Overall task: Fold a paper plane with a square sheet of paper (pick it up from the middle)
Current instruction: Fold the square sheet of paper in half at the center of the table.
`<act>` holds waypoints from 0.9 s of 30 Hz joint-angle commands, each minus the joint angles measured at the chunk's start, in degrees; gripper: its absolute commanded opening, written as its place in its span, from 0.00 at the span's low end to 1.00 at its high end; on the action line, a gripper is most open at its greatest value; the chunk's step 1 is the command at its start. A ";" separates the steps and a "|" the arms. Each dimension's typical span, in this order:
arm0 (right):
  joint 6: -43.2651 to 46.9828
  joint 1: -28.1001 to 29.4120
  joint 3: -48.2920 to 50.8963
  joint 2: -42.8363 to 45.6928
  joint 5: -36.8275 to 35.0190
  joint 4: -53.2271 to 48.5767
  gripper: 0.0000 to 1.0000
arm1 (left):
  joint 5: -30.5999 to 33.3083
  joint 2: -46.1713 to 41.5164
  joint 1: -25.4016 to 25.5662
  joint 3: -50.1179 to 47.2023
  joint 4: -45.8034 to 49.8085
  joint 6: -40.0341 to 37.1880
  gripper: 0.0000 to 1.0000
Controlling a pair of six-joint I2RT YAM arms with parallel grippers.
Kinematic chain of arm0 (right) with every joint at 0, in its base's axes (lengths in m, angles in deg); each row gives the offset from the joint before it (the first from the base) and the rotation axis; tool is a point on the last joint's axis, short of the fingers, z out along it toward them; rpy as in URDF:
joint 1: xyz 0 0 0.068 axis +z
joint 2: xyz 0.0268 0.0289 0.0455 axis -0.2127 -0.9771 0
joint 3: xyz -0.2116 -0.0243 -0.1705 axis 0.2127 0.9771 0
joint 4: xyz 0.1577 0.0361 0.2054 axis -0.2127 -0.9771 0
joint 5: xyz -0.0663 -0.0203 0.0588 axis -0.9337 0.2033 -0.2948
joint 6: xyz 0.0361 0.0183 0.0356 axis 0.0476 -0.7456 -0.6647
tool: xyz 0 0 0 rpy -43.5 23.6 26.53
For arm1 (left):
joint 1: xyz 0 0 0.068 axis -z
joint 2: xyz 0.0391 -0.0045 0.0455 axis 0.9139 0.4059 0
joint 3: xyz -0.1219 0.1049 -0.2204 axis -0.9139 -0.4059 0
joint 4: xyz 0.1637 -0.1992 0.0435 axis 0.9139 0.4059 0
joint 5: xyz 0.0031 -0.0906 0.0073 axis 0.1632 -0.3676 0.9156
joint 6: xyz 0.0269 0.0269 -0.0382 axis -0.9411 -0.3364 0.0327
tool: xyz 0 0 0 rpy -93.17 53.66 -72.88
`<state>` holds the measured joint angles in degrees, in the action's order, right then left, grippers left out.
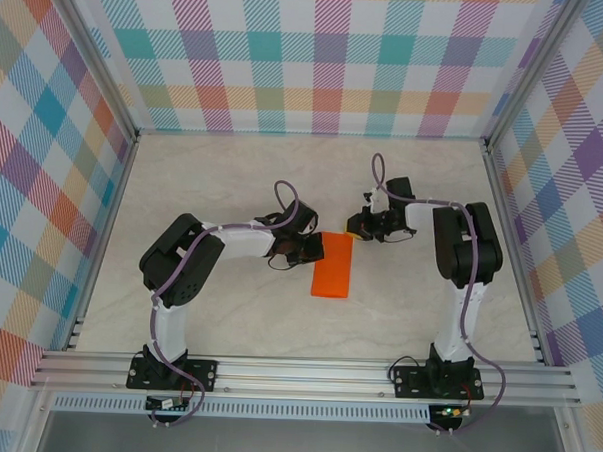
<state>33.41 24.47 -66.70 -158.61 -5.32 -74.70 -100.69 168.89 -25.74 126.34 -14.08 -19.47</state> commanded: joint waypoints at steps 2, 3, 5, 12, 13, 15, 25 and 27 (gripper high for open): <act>-0.46 0.05 1.28 -1.01 -2.28 -0.47 0.08 | 2.79 3.37 0.72 -1.19 7.27 -1.31 0.00; -0.07 0.08 0.79 -0.32 -2.15 -1.24 0.08 | 2.79 3.35 0.76 -1.17 7.29 -1.35 0.00; 0.82 -0.01 -0.43 1.26 -2.00 -2.99 0.08 | 2.79 3.27 0.69 -1.14 7.29 -1.36 0.00; 2.59 0.03 0.27 7.45 -2.16 -7.03 0.10 | 2.95 3.19 0.80 -1.15 7.29 -1.29 0.00; 2.80 0.16 0.63 7.69 -2.14 -7.27 0.10 | 2.93 3.19 0.70 -1.22 7.23 -1.35 0.00; 2.99 0.14 1.14 7.45 -2.15 -7.47 0.10 | 2.87 3.11 0.73 -1.31 7.20 -1.35 0.00; 4.92 1.23 -1.93 0.69 -5.37 -11.77 0.11 | 2.76 3.16 0.73 -1.24 7.12 -1.33 0.00; 5.01 1.67 -2.62 -0.36 -8.83 -13.55 0.11 | 2.70 3.14 0.73 -1.14 7.10 -1.36 0.00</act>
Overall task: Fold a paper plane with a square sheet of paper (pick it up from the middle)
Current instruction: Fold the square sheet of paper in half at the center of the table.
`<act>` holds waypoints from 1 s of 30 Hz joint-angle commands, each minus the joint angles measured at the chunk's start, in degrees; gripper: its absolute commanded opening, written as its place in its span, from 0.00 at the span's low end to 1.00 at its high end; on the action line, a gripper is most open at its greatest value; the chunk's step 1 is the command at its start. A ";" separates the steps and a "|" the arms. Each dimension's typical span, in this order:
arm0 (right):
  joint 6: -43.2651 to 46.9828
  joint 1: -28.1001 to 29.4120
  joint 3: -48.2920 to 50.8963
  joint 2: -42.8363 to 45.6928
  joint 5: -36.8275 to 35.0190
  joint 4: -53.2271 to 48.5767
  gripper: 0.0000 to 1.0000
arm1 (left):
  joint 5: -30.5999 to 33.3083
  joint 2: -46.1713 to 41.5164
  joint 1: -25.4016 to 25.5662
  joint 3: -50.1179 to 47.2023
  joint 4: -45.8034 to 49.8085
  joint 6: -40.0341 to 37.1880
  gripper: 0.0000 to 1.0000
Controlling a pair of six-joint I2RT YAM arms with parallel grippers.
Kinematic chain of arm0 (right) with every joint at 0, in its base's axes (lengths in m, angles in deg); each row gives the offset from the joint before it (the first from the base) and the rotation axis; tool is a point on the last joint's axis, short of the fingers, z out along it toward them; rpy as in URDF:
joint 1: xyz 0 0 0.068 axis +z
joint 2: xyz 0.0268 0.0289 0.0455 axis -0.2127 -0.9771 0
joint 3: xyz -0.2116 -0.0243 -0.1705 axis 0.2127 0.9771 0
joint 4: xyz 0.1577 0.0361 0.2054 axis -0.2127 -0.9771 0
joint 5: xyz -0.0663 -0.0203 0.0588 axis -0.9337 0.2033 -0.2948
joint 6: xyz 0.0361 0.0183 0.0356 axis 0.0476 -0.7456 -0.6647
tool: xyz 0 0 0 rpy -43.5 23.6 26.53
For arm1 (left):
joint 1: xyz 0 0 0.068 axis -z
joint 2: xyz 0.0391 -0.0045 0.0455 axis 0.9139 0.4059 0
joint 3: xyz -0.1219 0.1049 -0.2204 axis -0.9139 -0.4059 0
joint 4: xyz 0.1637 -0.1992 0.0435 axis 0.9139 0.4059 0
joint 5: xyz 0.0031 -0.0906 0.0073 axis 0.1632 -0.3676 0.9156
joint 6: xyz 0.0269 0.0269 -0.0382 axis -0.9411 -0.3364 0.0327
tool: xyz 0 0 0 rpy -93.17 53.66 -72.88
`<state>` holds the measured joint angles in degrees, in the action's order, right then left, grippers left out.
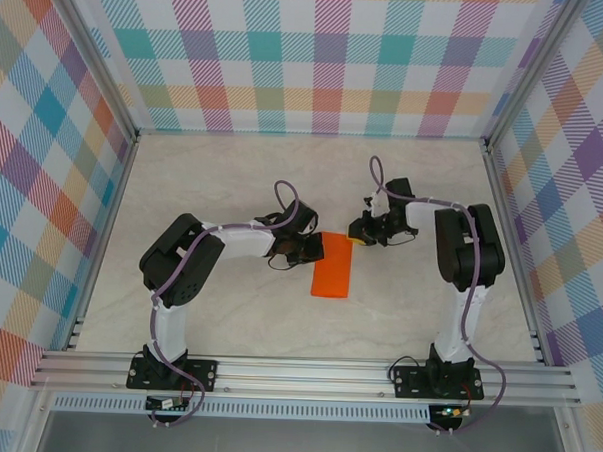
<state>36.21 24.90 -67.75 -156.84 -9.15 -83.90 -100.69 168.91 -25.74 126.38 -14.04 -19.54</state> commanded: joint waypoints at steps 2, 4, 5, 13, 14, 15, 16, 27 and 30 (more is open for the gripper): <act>1.53 1.40 -1.11 -1.90 -6.54 -3.90 0.11 | 2.63 3.16 0.75 -1.18 7.07 -1.24 0.00; 1.35 1.77 -0.59 -0.61 -8.51 -3.59 0.10 | 2.68 3.09 0.71 -1.31 7.07 -1.22 0.00; 1.43 1.70 -0.21 0.34 -7.95 -3.00 0.10 | 2.65 2.96 0.76 -1.35 7.13 -1.24 0.00; 1.70 2.47 3.69 8.79 -1.74 -1.67 0.12 | 2.71 2.72 0.73 -1.53 7.16 -1.34 0.00; 1.60 2.67 4.42 9.28 -1.14 -1.69 0.12 | 2.70 2.76 0.73 -1.44 7.16 -1.29 0.00; 1.39 2.88 5.22 9.75 -1.07 -1.54 0.12 | 2.70 2.66 0.68 -1.44 7.24 -1.30 0.00; 1.09 3.02 6.03 10.06 -1.34 -1.36 0.12 | 2.65 2.65 0.73 -1.44 7.25 -1.32 0.00; -0.11 4.60 12.32 9.12 -4.42 -0.24 0.13 | 2.43 2.12 0.69 -1.45 6.99 -1.37 0.00; -0.63 4.60 13.62 11.84 -3.47 0.53 0.13 | 2.43 2.12 0.74 -1.36 7.07 -1.18 0.00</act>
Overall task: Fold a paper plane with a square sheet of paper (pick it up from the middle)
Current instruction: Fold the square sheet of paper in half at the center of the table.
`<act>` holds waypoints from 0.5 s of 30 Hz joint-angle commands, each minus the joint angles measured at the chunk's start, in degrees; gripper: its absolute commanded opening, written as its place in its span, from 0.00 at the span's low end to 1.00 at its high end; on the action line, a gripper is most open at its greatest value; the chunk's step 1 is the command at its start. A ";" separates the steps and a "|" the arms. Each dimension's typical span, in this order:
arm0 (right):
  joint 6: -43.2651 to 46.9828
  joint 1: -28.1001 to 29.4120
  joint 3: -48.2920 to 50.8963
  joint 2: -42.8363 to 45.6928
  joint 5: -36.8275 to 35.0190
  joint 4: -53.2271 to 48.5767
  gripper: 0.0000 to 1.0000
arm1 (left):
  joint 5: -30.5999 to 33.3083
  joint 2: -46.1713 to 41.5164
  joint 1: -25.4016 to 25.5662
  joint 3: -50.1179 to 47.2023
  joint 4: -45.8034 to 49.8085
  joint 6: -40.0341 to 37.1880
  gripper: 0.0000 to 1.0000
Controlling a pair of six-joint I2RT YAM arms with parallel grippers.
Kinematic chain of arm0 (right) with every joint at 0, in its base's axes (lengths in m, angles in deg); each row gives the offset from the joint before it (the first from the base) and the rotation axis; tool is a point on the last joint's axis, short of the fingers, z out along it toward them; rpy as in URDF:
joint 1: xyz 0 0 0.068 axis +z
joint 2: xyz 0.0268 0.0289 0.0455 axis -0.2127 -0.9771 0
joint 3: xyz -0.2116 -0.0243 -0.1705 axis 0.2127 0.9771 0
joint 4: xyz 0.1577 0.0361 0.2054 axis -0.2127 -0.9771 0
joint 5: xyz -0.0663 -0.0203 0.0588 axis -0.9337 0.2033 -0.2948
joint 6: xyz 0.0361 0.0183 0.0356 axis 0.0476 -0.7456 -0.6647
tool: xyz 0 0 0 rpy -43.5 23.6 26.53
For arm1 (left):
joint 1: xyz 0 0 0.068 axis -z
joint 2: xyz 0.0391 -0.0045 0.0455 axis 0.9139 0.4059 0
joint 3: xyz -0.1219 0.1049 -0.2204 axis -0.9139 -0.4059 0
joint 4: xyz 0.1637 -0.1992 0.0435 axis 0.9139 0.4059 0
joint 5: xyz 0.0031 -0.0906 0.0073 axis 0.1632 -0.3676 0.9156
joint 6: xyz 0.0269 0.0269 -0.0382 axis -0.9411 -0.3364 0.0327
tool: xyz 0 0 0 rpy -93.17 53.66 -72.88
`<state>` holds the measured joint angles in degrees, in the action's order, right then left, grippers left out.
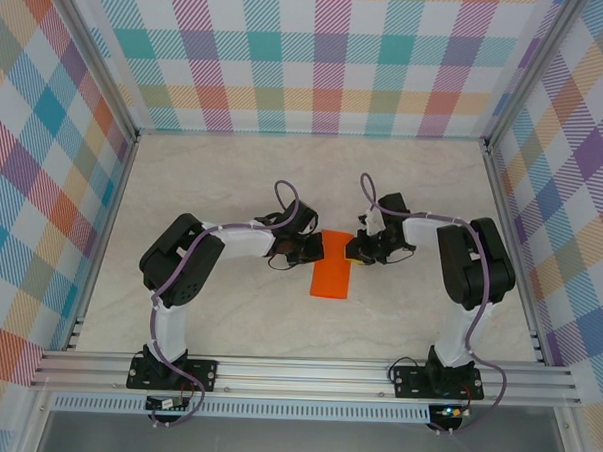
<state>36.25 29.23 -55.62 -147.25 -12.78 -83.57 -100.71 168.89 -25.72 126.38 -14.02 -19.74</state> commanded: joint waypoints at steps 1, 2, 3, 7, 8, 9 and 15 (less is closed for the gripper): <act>-0.96 0.26 1.91 3.43 0.38 0.35 0.14 | 2.49 2.22 0.70 -1.42 6.97 -0.93 0.00; -1.16 0.36 2.54 4.74 0.88 0.66 0.14 | 2.41 2.22 0.70 -1.35 7.05 -0.95 0.00; -1.41 0.36 3.55 6.06 1.87 1.23 0.15 | 2.54 2.29 0.66 -1.27 7.21 -0.93 0.00; -2.72 0.94 7.22 8.83 4.09 3.34 0.16 | 2.20 2.70 0.71 -1.09 7.06 -0.79 0.00; -2.81 1.24 8.02 8.94 5.09 3.90 0.17 | 2.21 2.80 0.71 -1.09 7.05 -0.71 0.00; -2.78 1.51 8.66 8.79 5.70 4.18 0.17 | 2.23 2.91 0.67 -1.01 7.05 -0.74 0.00; -3.23 3.08 11.72 6.46 3.46 5.42 0.17 | 2.20 3.20 0.77 -1.09 7.14 -0.52 0.00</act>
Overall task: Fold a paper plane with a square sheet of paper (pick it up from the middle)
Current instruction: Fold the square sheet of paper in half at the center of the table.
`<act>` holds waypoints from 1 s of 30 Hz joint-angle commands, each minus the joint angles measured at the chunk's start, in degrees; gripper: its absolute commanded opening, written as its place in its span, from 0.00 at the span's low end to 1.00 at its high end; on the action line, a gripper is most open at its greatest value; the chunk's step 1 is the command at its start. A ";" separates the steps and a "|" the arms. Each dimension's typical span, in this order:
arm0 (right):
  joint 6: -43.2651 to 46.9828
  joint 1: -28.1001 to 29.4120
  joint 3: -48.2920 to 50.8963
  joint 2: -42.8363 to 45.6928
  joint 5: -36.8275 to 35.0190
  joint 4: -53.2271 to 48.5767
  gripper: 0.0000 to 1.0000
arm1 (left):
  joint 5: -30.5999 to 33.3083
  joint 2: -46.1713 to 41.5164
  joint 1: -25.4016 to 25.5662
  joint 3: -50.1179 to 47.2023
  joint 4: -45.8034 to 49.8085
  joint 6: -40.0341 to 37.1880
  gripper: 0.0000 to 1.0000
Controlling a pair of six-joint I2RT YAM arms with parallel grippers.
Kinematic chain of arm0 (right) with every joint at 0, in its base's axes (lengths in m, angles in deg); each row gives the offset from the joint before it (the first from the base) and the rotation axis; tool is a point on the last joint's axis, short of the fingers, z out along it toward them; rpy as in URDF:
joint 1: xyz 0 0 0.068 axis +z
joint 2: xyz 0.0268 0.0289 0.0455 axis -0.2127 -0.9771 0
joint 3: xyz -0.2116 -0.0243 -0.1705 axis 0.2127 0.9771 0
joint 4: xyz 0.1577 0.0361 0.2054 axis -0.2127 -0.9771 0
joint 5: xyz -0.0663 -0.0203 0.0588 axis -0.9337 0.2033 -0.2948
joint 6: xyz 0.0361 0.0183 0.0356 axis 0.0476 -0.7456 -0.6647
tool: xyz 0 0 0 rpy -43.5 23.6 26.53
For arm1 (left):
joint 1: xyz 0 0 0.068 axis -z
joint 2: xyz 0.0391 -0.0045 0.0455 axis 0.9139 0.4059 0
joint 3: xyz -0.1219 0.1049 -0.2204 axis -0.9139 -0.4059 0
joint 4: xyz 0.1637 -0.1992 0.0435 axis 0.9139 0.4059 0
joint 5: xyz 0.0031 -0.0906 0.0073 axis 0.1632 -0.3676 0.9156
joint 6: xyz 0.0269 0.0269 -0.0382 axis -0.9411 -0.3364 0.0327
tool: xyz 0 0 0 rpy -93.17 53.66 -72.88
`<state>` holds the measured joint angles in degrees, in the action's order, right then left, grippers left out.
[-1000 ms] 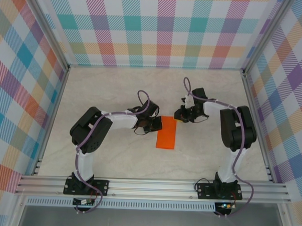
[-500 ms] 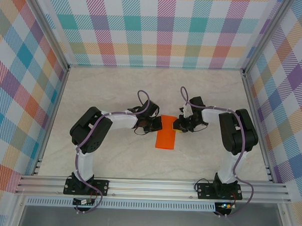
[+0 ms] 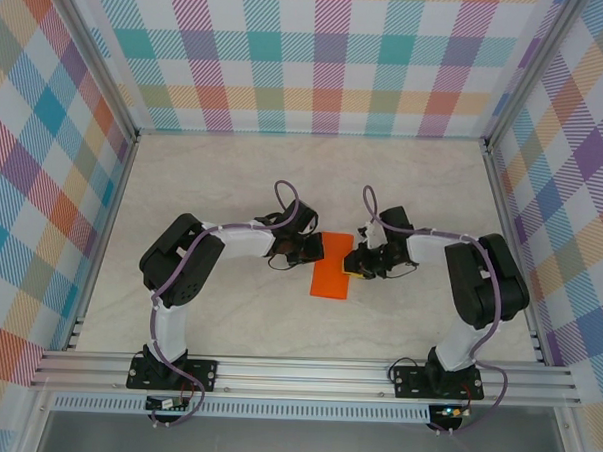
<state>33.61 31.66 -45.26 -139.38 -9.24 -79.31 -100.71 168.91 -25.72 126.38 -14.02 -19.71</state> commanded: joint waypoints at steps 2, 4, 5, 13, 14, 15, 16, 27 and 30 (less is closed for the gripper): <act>-0.81 0.66 2.12 -1.86 -1.78 0.87 0.17 | 2.35 3.15 0.74 -1.01 7.23 -0.50 0.00; -1.09 0.66 2.95 -1.25 -2.30 1.37 0.17 | 2.28 3.10 0.77 -0.99 7.36 -0.51 0.00; -1.16 0.70 3.29 -0.54 -2.24 1.36 0.17 | 2.32 3.07 0.78 -1.01 7.40 -0.57 0.00; -1.16 2.36 7.43 8.95 2.84 2.10 0.20 | 2.19 2.85 0.75 -1.09 7.58 -0.70 0.00; -1.30 2.93 7.72 9.03 3.46 2.12 0.21 | 2.14 2.99 0.72 -1.02 7.49 -0.75 0.00; -1.19 3.64 7.81 8.76 3.90 2.25 0.21 | 2.03 3.04 0.74 -1.00 7.49 -0.67 0.00; -1.16 4.26 7.79 8.19 4.24 2.26 0.21 | 2.02 3.11 0.77 -0.92 7.49 -0.61 0.00; -2.88 6.99 9.28 4.28 -4.77 1.30 0.20 | 2.19 2.80 0.79 -0.81 7.67 -0.76 0.00; -4.29 6.99 9.29 3.03 -6.62 1.06 0.19 | 2.10 2.57 0.80 -0.87 7.58 -0.86 0.00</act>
<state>30.96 38.54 -37.07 -133.94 -10.40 -77.14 -100.71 168.91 -25.72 126.49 -13.86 -19.71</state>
